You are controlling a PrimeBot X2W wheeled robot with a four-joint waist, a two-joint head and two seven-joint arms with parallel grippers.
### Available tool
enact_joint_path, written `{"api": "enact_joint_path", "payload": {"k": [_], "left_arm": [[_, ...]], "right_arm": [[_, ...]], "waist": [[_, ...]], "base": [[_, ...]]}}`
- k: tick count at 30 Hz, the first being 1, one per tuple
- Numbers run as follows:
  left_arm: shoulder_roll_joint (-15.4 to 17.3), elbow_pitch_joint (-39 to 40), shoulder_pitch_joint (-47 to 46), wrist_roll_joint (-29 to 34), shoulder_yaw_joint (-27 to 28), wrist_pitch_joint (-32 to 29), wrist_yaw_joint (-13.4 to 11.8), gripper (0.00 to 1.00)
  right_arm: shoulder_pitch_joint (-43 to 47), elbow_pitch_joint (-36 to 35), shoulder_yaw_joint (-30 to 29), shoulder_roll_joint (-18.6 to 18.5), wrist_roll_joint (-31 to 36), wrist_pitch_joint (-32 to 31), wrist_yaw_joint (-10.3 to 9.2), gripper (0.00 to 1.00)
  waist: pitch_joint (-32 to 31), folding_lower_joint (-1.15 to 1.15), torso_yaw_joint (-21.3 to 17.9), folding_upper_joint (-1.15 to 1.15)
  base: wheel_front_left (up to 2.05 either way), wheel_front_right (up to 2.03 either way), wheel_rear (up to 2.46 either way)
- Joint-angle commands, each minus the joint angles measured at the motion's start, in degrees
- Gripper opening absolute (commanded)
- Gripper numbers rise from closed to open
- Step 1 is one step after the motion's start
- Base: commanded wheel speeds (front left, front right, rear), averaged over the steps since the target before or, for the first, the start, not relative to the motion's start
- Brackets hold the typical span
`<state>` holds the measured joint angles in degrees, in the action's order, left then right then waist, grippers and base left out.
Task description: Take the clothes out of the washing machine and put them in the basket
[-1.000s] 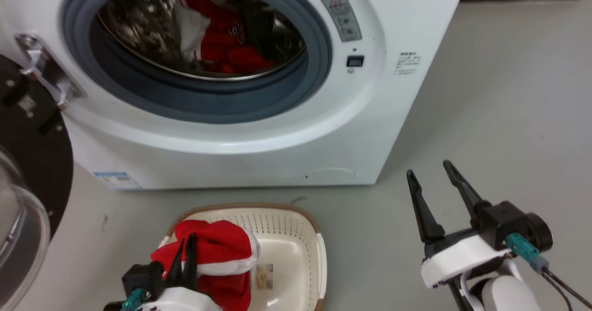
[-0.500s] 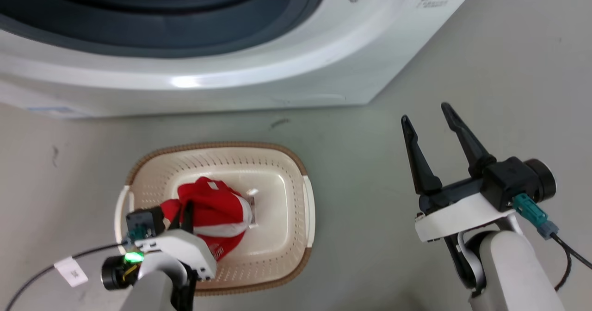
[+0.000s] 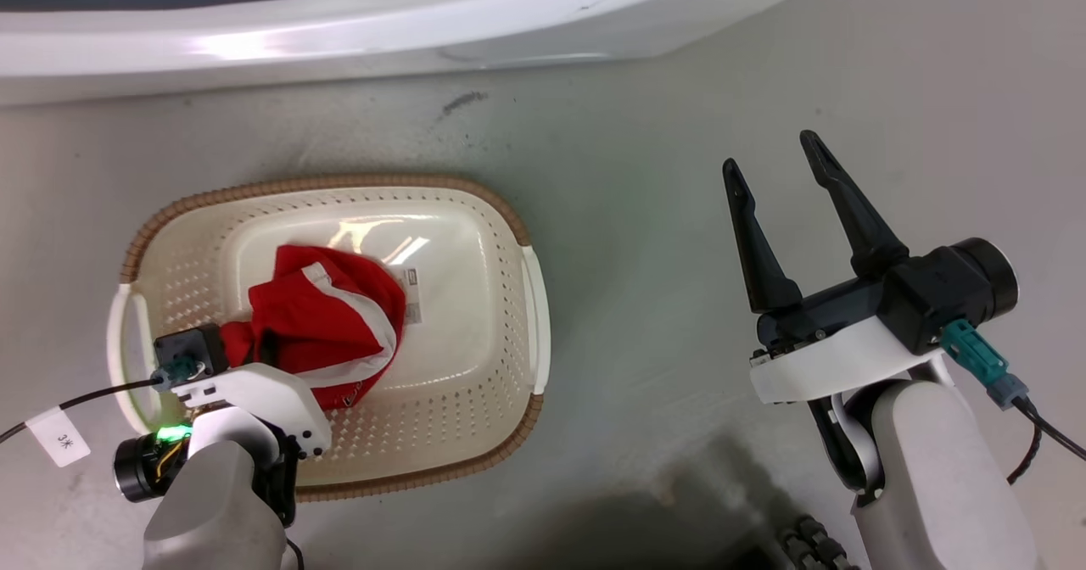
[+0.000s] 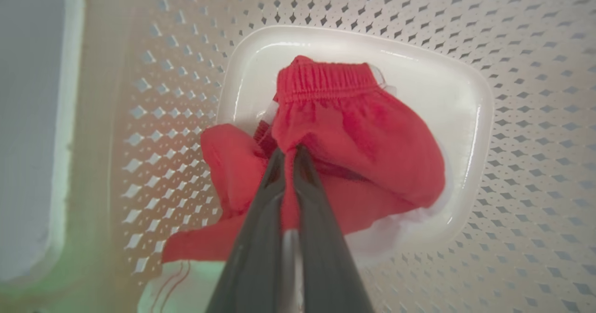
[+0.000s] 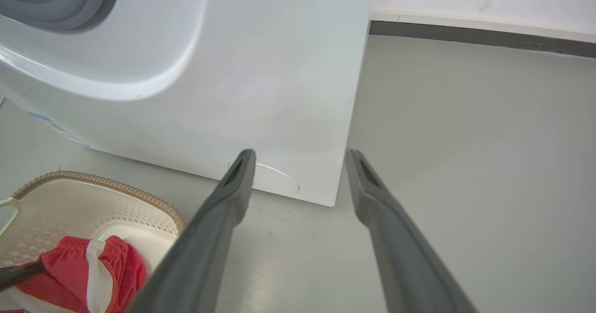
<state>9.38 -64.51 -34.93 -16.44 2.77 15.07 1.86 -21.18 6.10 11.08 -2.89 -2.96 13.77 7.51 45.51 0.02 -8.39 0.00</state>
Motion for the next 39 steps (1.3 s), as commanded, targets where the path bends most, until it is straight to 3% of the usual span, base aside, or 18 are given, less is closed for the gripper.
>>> {"api": "enact_joint_path", "payload": {"k": [1, 3, 4, 5, 6, 18, 31, 39], "left_arm": [[0.16, -0.88, -0.87, -0.08, 0.26, 0.14, -0.33, 0.0], [0.26, -2.35, -1.51, -0.37, 0.48, 0.14, -0.39, 0.03], [0.32, -2.77, -1.88, -0.33, 0.56, 0.14, -0.42, 0.31], [0.26, -3.21, -1.96, -0.34, 0.61, 0.14, -0.4, 0.7], [0.14, -3.51, -1.87, -0.26, 0.6, 0.14, -0.41, 1.0], [-2.78, 3.29, 7.12, 1.28, 1.11, 0.15, 0.87, 1.0], [-6.22, 22.24, 19.75, 3.81, 3.78, 0.15, 0.92, 1.0], [-6.51, 34.74, 24.42, 2.77, 0.65, 0.14, 0.03, 1.0]], "right_arm": [[-0.79, 0.19, 0.08, 0.03, -0.07, 0.28, -0.04, 1.0], [-1.21, 0.54, 0.06, 0.03, -0.24, 0.51, -0.04, 1.0], [-1.33, 0.75, 0.0, 0.03, -0.31, 0.53, -0.04, 1.0], [-1.37, 1.04, -0.04, 0.03, -0.33, 0.66, -0.04, 1.0], [-1.38, 1.29, -0.09, 0.03, -0.35, 0.77, -0.04, 1.0], [2.63, 5.06, -1.39, 0.0, 0.11, 1.32, -0.04, 1.0], [9.08, 4.18, -3.93, 0.01, 1.12, -0.38, -0.04, 1.0], [12.35, 2.05, -5.8, 0.01, 1.82, -2.01, -0.04, 1.0]], "waist": [[1.36, -0.02, -0.76, 0.0], [1.49, -0.02, -0.79, 0.0], [1.39, -0.02, -0.76, 0.0], [1.06, -0.02, -0.69, 0.0], [0.57, -0.02, -0.59, 0.0], [-14.61, -0.02, 1.96, 0.0], [-29.0, -0.02, 4.62, 0.0], [-34.32, -0.02, 6.15, 0.0]], "base": [[0.0, 0.0, 0.0], [0.0, 0.0, 0.0], [0.0, 0.0, 0.0], [0.0, 0.0, 0.0], [0.0, 0.0, 0.0], [0.0, 0.0, 0.0], [0.0, 0.0, 0.0], [0.0, 0.0, 0.0]]}}
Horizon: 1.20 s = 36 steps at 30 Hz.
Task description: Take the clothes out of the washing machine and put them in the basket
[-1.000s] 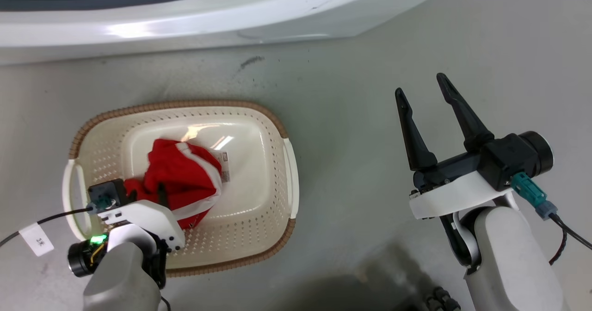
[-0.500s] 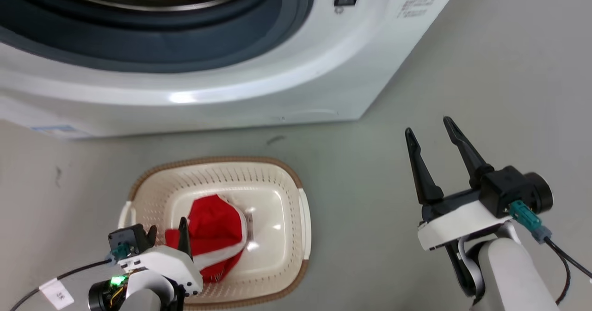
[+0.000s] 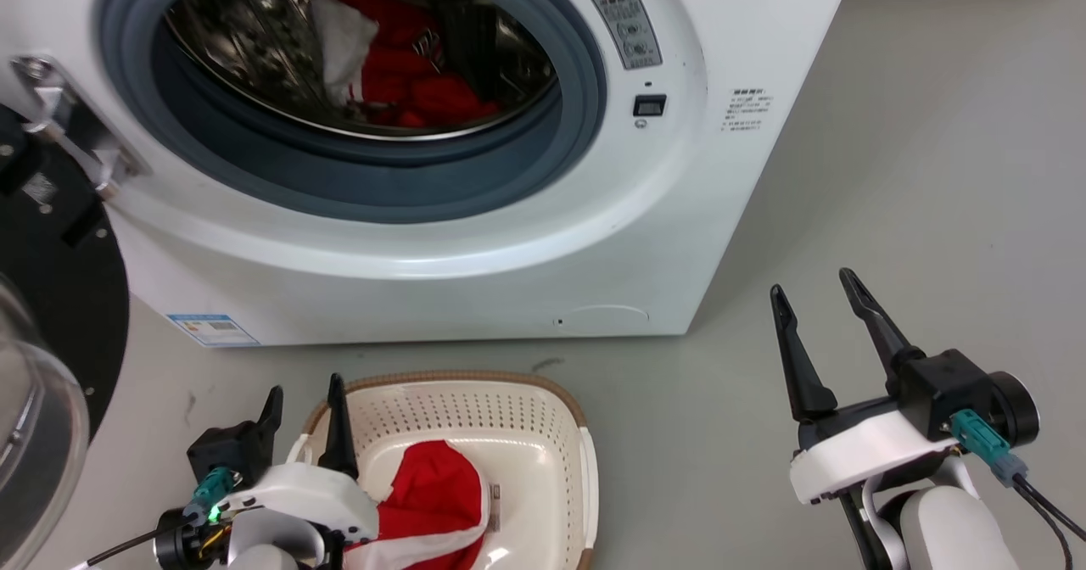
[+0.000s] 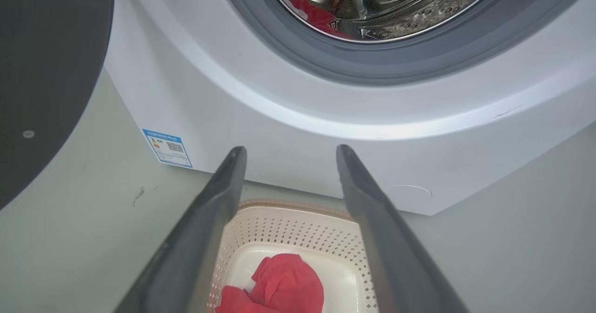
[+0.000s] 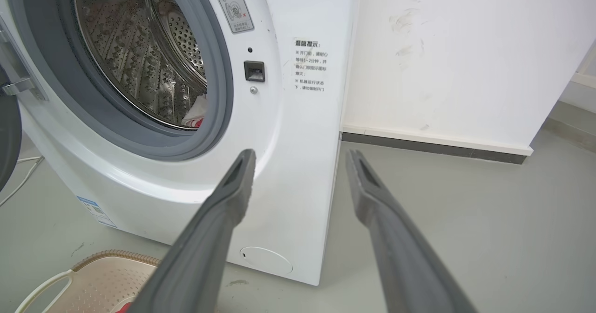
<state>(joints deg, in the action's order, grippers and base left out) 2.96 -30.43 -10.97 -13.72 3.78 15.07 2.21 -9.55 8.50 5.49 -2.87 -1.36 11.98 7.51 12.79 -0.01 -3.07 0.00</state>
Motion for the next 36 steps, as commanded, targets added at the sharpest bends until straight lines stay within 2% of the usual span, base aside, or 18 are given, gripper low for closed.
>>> {"api": "enact_joint_path", "payload": {"k": [1, 8, 18, 23, 31, 36], "left_arm": [[-0.09, 2.23, 0.87, 0.25, -1.0, 0.15, -0.65, 1.0], [-0.05, 12.22, 2.3, 1.47, -3.67, 0.15, -2.65, 1.0], [-0.06, 18.95, -2.9, 4.44, -4.19, 0.15, -2.53, 1.0], [0.23, 16.73, -6.89, 5.49, -3.84, 0.15, -2.24, 1.0], [3.48, 5.21, -20.75, 5.65, -3.5, -0.16, -0.37, 1.0], [5.48, 0.67, -27.76, 5.88, -3.63, -1.87, 0.19, 1.0]], "right_arm": [[1.08, -0.61, -0.39, -0.01, 0.3, -0.39, -0.04, 1.0], [2.92, -2.28, -1.38, -0.01, 0.61, -1.74, -0.04, 1.0], [2.67, -4.22, -2.02, 0.0, 0.69, -2.3, -0.04, 1.0], [1.66, -4.75, -1.7, 0.0, 0.18, -2.18, -0.04, 1.0], [-0.87, -4.12, -0.46, 0.0, -1.2, -0.82, -0.04, 1.0], [-2.87, -4.16, 0.13, 0.0, -1.46, 0.17, -0.04, 1.0]], "waist": [[-2.15, 0.01, 0.95, 0.0], [-4.32, 0.01, 1.22, 0.0], [-3.31, 0.01, 0.39, 0.0], [-1.6, 0.01, -0.64, 0.0], [5.09, 0.01, -3.76, 0.0], [9.61, 0.01, -5.23, 0.0]], "base": [[0.0, 0.0, 0.0], [0.0, 0.0, 0.0], [0.0, 0.0, 0.0], [0.0, 0.0, 0.0], [0.0, 0.0, 0.0], [0.0, 0.0, 0.0]]}}
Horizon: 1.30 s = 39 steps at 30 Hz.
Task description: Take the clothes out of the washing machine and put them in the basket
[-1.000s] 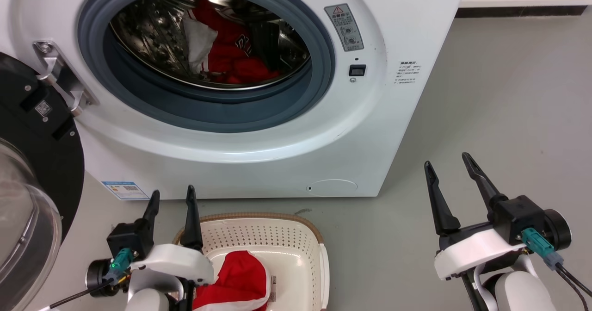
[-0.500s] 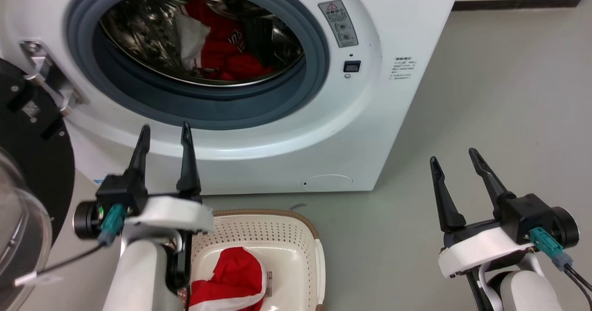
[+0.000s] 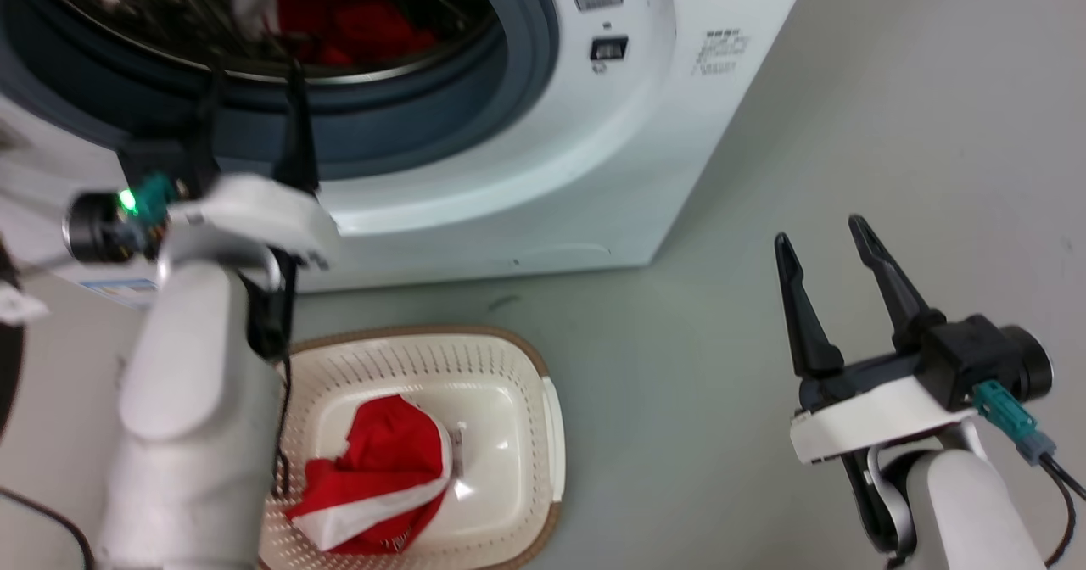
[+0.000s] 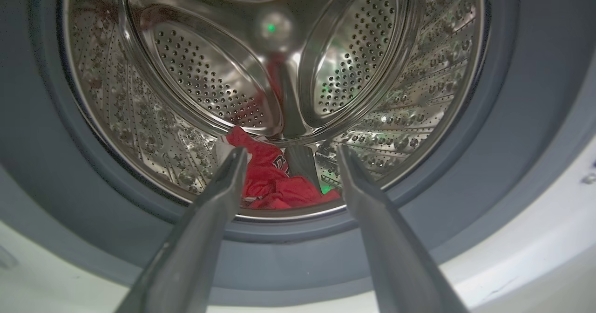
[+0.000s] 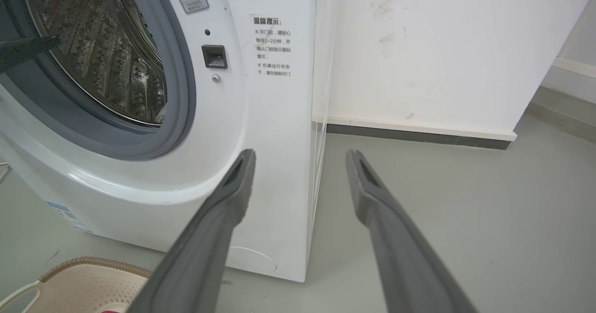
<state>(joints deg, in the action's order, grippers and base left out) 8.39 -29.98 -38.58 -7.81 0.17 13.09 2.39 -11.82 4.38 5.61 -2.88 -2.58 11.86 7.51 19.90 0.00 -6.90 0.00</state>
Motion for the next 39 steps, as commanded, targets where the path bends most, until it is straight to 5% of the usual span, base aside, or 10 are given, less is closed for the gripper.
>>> {"api": "enact_joint_path", "payload": {"k": [1, 19, 39], "left_arm": [[0.66, -0.8, -2.03, 0.13, -0.05, -0.56, 0.03, 1.0], [10.53, -22.7, -31.83, 1.47, -1.86, -17.21, 2.01, 1.0], [23.27, -32.67, -52.76, 4.67, -6.89, -49.2, 4.02, 1.0]], "right_arm": [[-1.21, -0.1, 0.3, 0.01, -0.4, 0.42, -0.03, 1.0], [-7.62, 2.76, 6.19, 0.04, -4.88, 3.29, -0.04, 1.0], [-7.03, 0.01, 12.35, 0.05, -11.22, 3.33, -0.04, 1.0]], "waist": [[3.78, 0.0, -1.84, 0.0], [16.88, 0.0, -10.26, 0.0], [26.59, 0.0, -20.77, 0.0]], "base": [[0.0, 0.0, 0.0], [0.0, 0.0, 0.0], [0.0, 0.0, 0.0]]}}
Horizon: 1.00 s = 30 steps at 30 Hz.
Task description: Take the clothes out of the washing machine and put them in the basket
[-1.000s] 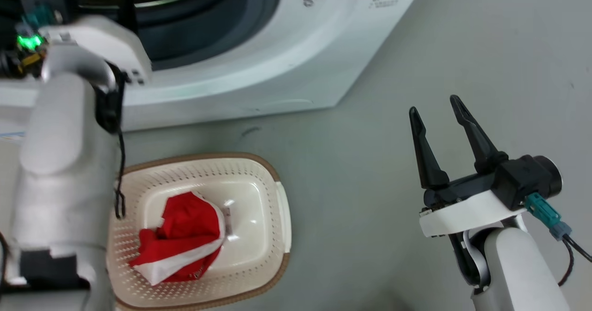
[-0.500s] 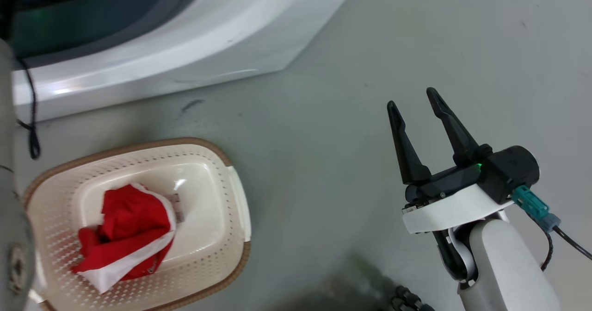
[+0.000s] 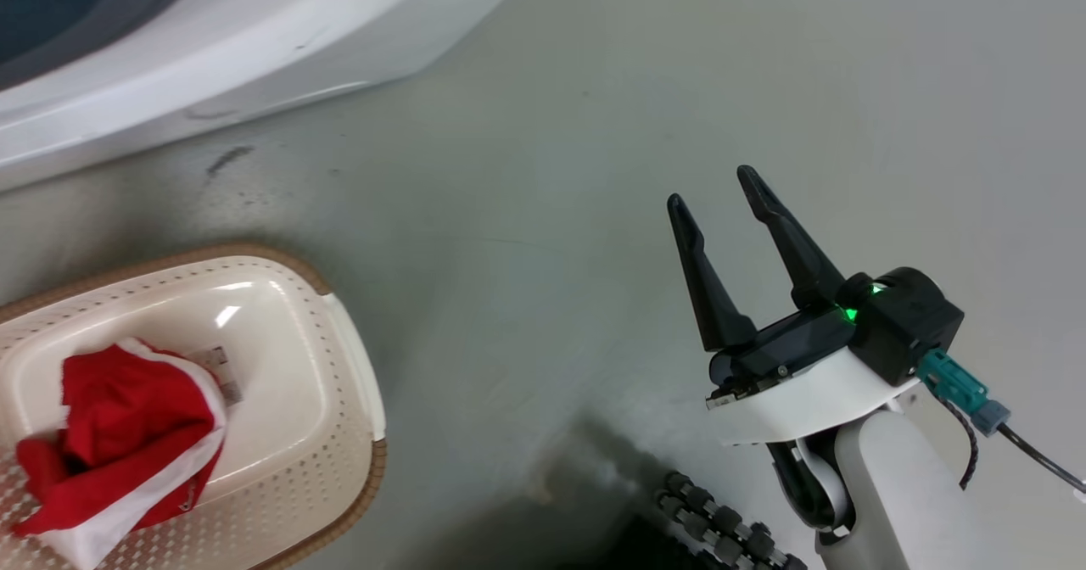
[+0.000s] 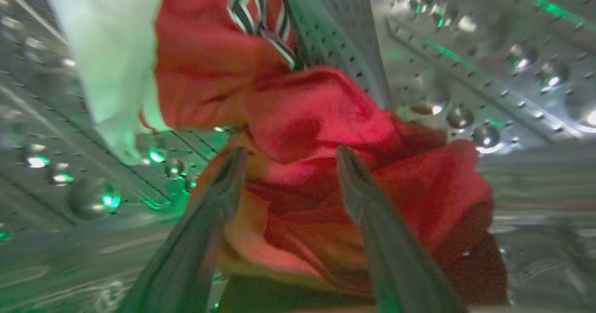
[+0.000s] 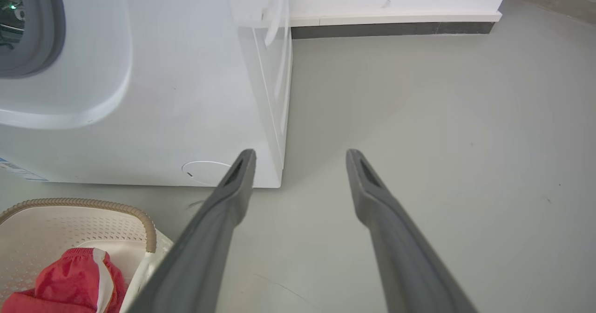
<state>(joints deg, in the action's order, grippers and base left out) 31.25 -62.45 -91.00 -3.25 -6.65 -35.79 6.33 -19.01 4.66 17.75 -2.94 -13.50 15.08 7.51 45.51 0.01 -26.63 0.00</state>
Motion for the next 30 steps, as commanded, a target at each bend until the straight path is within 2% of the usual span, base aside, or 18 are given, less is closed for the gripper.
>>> {"api": "enact_joint_path", "payload": {"k": [1, 8, 9, 10, 11, 16, 20, 27, 28, 30], "left_arm": [[0.83, -0.22, -0.63, 0.08, -0.06, -1.48, 0.0, 1.0], [2.91, 0.76, -0.27, -0.18, -0.52, -8.69, -0.74, 1.0], [3.04, 1.26, 0.1, -0.37, -0.44, -9.29, -0.85, 0.95], [3.07, 1.72, 0.56, -0.53, -0.3, -9.68, -1.21, 0.3], [3.14, 2.38, 0.87, -0.7, -0.16, -9.83, -1.58, 0.0], [3.75, 7.33, 3.42, -0.77, 0.21, -6.5, -4.6, 0.0], [3.91, 11.81, 6.85, -0.65, 0.32, -0.69, -6.65, 0.0], [2.6, 16.36, 13.09, -1.47, 0.47, 14.82, -8.55, 0.0], [1.62, 16.25, 16.24, -2.13, 0.79, 22.41, -9.31, 0.0], [0.56, 15.26, 18.61, -3.03, 1.11, 26.6, -9.6, 0.0]], "right_arm": [[0.3, -0.42, 0.49, 0.11, -0.51, 0.11, -0.04, 1.0], [1.47, -1.16, 2.06, 0.1, -1.13, 0.12, -0.04, 1.0], [1.54, -1.18, 2.16, 0.1, -1.2, 0.12, -0.04, 1.0], [1.51, -1.17, 2.23, 0.1, -1.31, 0.12, -0.04, 1.0], [1.46, -1.14, 2.3, 0.11, -1.44, 0.12, -0.04, 1.0], [0.93, -0.76, 2.5, 0.09, -1.47, 0.12, -0.04, 1.0], [0.69, -0.45, 2.12, 0.09, -1.09, 0.12, -0.04, 1.0], [0.33, 0.35, 1.28, 0.08, -0.04, 0.12, -0.04, 1.0], [0.57, 0.98, 0.78, 0.07, 0.62, 0.12, -0.04, 1.0], [1.02, 1.49, 0.32, 0.07, 1.19, 0.12, -0.04, 1.0]], "waist": [[1.23, -0.01, -1.42, 0.0], [1.91, -0.01, -3.23, 0.0], [1.91, -0.01, -3.33, 0.0], [1.9, -0.01, -3.37, 0.0], [1.88, -0.01, -3.37, 0.0], [1.08, -0.01, -3.18, 0.0], [-0.23, -0.01, -2.49, 0.0], [-4.67, -0.01, -0.61, 0.0], [-7.5, -0.01, 0.12, 0.0], [-9.56, -0.01, 0.63, 0.0]], "base": [[0.0, 0.0, 0.0], [0.0, 0.0, 0.0], [0.0, 0.0, 0.0], [0.0, 0.0, 0.0], [0.0, 0.0, 0.0], [0.0, 0.0, 0.0], [0.0, 0.0, 0.0], [0.0, 0.0, 0.0], [0.0, 0.0, 0.0], [0.0, 0.0, 0.0]]}}
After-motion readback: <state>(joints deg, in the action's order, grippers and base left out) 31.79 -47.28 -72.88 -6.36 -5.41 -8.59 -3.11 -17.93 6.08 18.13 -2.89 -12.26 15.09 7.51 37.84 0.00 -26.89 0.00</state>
